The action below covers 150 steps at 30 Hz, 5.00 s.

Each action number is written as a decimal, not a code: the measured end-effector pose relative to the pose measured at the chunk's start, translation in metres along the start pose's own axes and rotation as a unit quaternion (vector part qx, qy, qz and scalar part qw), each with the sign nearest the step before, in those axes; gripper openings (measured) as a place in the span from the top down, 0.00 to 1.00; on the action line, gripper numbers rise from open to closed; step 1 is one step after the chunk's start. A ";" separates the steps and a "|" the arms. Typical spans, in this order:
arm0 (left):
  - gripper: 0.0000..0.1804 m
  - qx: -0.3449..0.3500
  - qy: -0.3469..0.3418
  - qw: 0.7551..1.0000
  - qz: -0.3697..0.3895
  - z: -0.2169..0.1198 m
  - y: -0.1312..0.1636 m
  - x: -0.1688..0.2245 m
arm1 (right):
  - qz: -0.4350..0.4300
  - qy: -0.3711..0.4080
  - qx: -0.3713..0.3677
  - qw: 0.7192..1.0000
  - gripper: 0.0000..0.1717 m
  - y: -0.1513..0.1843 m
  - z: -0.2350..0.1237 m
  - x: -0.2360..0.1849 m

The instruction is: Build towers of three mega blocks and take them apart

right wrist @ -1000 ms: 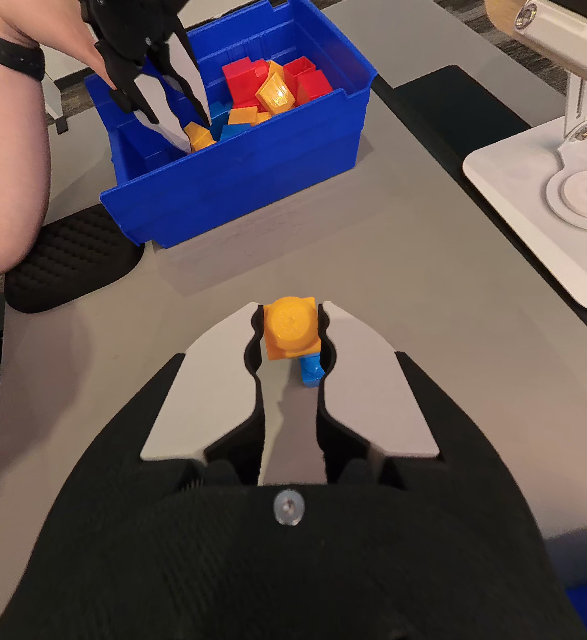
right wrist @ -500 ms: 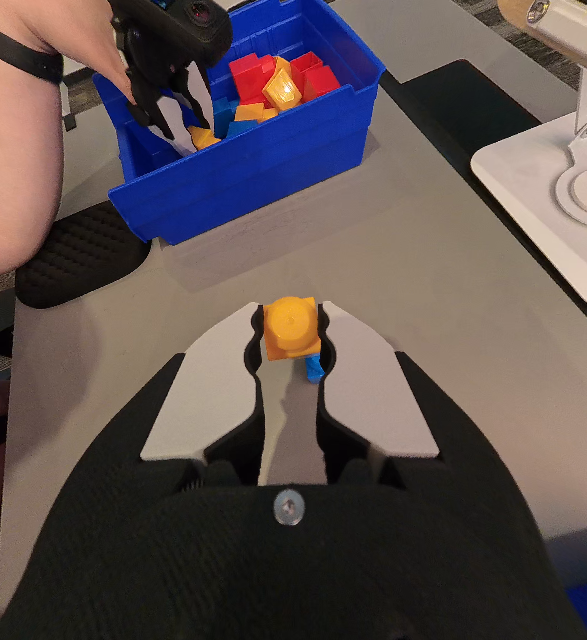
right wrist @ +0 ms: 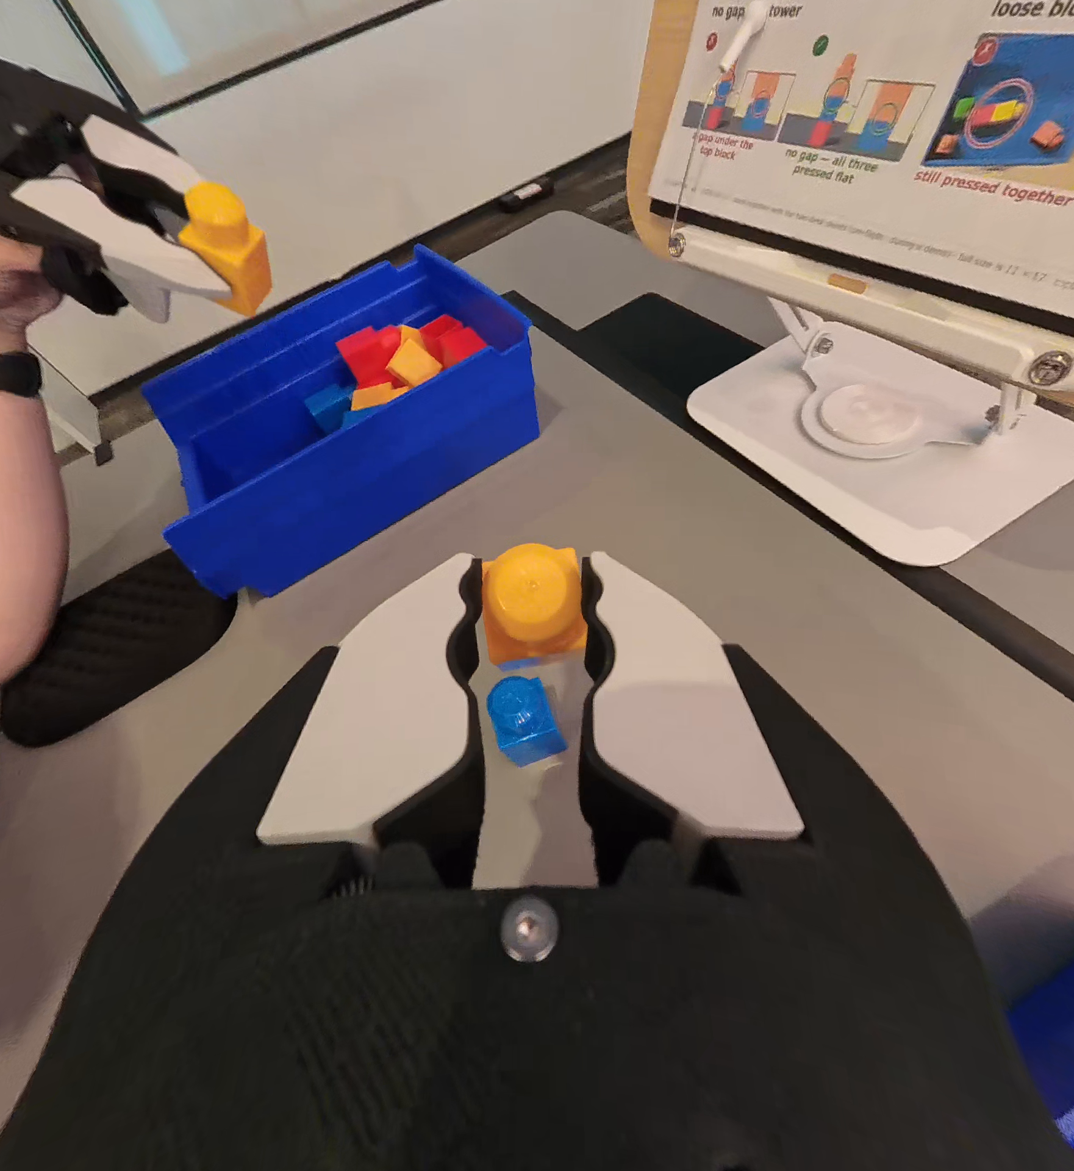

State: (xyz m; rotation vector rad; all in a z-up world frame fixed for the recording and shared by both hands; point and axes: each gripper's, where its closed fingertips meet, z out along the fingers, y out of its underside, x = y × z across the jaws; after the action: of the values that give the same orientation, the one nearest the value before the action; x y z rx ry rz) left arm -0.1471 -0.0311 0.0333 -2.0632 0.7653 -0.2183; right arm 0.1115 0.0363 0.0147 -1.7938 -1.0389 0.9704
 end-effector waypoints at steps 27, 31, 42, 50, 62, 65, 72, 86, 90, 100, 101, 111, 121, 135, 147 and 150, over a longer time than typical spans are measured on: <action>0.80 -0.139 -0.192 0.953 0.189 0.103 -0.037 0.075 | 0.026 -0.021 -0.026 0.999 0.83 0.019 0.017 0.001; 0.80 -0.145 -0.191 0.951 0.194 0.106 -0.034 0.073 | 0.028 -0.021 -0.030 0.999 0.83 0.023 0.020 0.002; 0.80 0.017 0.291 0.956 -0.020 0.094 -0.064 0.173 | 0.021 -0.184 0.120 0.975 0.83 -0.053 -0.049 -0.060; 0.80 -0.007 0.402 0.915 -0.021 0.093 -0.057 0.214 | 0.010 -0.257 0.056 0.965 0.83 -0.038 -0.042 -0.094; 0.80 -0.031 0.400 0.916 0.015 0.093 -0.049 0.221 | 0.044 -0.240 -0.012 0.970 0.82 -0.013 -0.014 -0.095; 0.80 -0.027 0.404 0.914 0.003 0.092 -0.051 0.221 | 0.053 -0.243 -0.004 0.968 0.82 -0.015 -0.015 -0.094; 0.80 0.023 0.462 0.883 -0.076 0.081 -0.071 0.217 | 0.075 -0.258 0.089 0.959 0.83 -0.039 -0.017 -0.093; 0.80 0.099 0.444 0.881 -0.131 0.073 -0.096 0.198 | 0.067 -0.243 0.113 0.961 0.79 -0.038 -0.003 -0.096; 0.80 0.124 0.444 0.877 -0.140 0.068 -0.104 0.195 | 0.054 -0.230 0.144 0.961 0.79 -0.045 -0.006 -0.098; 0.80 0.148 0.439 0.877 -0.129 0.059 -0.110 0.193 | 0.126 -0.298 0.211 0.922 0.79 -0.053 -0.008 -0.104; 0.80 0.151 0.438 0.877 -0.129 0.059 -0.111 0.193 | 0.126 -0.297 0.216 0.922 0.79 -0.053 -0.007 -0.104; 0.80 0.117 0.403 0.904 -0.080 0.064 -0.101 0.195 | 0.049 -0.260 0.148 0.953 0.79 -0.042 -0.002 -0.109; 0.69 0.078 0.369 0.925 -0.035 0.079 -0.086 0.197 | 0.045 -0.260 0.152 0.953 0.79 -0.044 -0.006 -0.106; 0.80 0.039 0.364 0.930 -0.032 0.085 -0.078 0.205 | 0.038 -0.250 0.141 0.957 0.79 -0.037 0.002 -0.104; 0.80 0.009 0.062 0.990 0.130 0.098 -0.068 0.131 | -0.013 -0.222 0.101 0.970 0.64 -0.034 -0.013 -0.082; 0.80 -0.031 -0.109 0.977 0.178 0.088 -0.064 0.082 | -0.027 -0.170 0.071 0.983 0.65 -0.028 -0.017 -0.060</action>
State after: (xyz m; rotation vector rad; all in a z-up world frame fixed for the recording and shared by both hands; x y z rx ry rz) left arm -0.0165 0.0074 0.0226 -1.9276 0.9941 0.2319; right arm 0.0973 -0.0142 0.0584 -1.5075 -1.1854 1.3136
